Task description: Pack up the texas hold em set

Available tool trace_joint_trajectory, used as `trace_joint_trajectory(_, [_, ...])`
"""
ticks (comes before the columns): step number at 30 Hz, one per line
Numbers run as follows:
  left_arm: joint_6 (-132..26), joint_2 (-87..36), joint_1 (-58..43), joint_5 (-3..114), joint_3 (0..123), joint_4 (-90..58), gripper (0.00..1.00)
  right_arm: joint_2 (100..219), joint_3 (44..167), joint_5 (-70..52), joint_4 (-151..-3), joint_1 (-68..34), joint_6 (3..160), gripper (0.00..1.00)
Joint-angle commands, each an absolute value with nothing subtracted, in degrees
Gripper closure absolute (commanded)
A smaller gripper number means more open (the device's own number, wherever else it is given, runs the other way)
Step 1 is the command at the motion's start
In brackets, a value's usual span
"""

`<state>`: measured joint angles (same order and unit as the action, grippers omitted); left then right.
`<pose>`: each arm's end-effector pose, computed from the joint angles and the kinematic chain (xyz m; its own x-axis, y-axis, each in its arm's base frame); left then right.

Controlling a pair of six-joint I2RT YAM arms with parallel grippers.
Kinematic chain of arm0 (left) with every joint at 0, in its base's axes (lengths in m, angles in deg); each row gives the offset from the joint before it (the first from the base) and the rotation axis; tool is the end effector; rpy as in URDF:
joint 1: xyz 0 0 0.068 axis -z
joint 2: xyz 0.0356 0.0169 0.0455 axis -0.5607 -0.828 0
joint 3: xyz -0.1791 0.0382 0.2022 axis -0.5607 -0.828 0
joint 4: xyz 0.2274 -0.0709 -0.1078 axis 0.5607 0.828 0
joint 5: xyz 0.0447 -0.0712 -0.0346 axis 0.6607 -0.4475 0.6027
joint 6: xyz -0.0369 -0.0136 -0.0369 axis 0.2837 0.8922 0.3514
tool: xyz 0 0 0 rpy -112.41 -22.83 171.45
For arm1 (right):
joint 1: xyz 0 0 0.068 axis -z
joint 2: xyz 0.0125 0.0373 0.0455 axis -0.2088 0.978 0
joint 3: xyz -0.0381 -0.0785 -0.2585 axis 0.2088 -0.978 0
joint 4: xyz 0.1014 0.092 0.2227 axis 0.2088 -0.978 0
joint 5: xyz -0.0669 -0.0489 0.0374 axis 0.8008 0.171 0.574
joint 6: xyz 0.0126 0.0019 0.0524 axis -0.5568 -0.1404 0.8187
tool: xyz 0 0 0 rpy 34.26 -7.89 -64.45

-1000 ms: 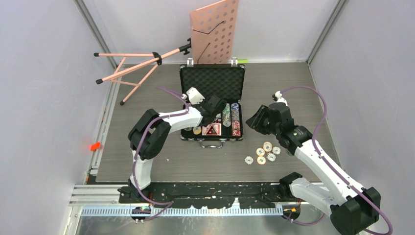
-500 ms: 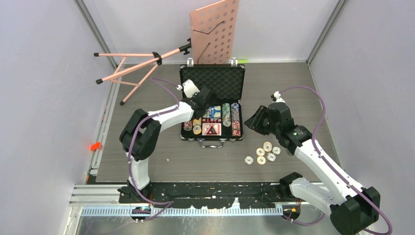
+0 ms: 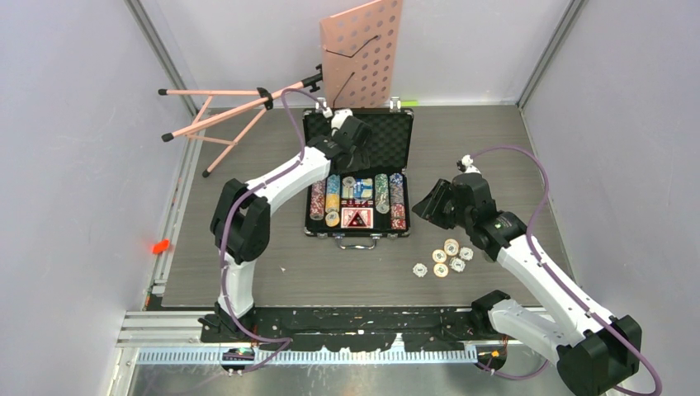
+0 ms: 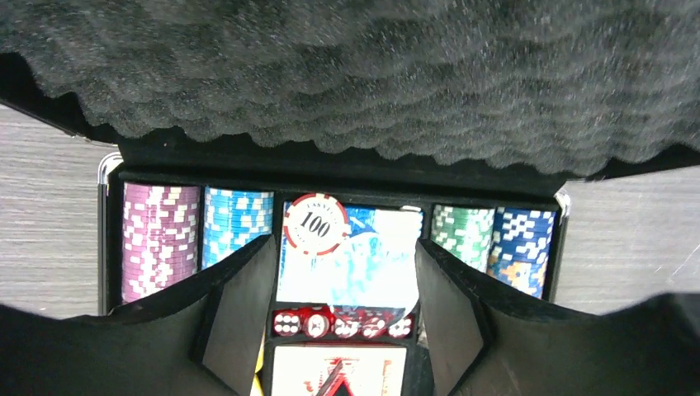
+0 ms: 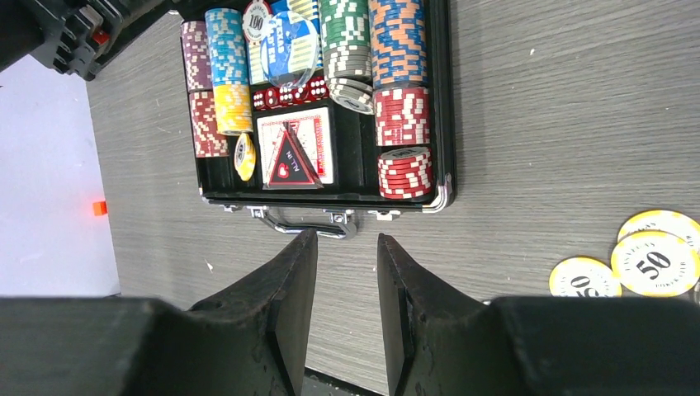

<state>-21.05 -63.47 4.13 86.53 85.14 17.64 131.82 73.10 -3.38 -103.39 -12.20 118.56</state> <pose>0.3597 -0.2659 0.2592 -0.6856 -0.2685 -0.6766 -0.1374 0.9605 -0.2419 0.1840 0.0843 0.2742 -0.6996 0.4477 -0.5568 0.0682 0.8176 0.5717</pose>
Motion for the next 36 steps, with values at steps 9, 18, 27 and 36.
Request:
trace_joint_trajectory(9, [-35.2, -69.38, 3.68, 80.32, 90.93, 25.7, 0.31, 129.33, 73.41, -3.63, -104.24, -11.94, 119.41, 0.61])
trace_joint_trajectory(18, [-35.95, -72.67, 3.64, 78.84, 91.88, 22.9, 0.4, 129.36, 73.65, -3.79, -104.41, -11.94, 119.55, 0.61])
trace_joint_trajectory(27, [-35.02, -73.91, 3.43, 81.07, 92.93, 22.61, 0.38, 129.55, 73.33, -3.78, -104.42, -11.94, 119.61, 0.61])
trace_joint_trajectory(36, [-32.37, -72.63, 2.35, 80.33, 91.72, 19.03, 0.4, 130.0, 73.07, -4.37, -104.26, -11.94, 119.79, 0.61])
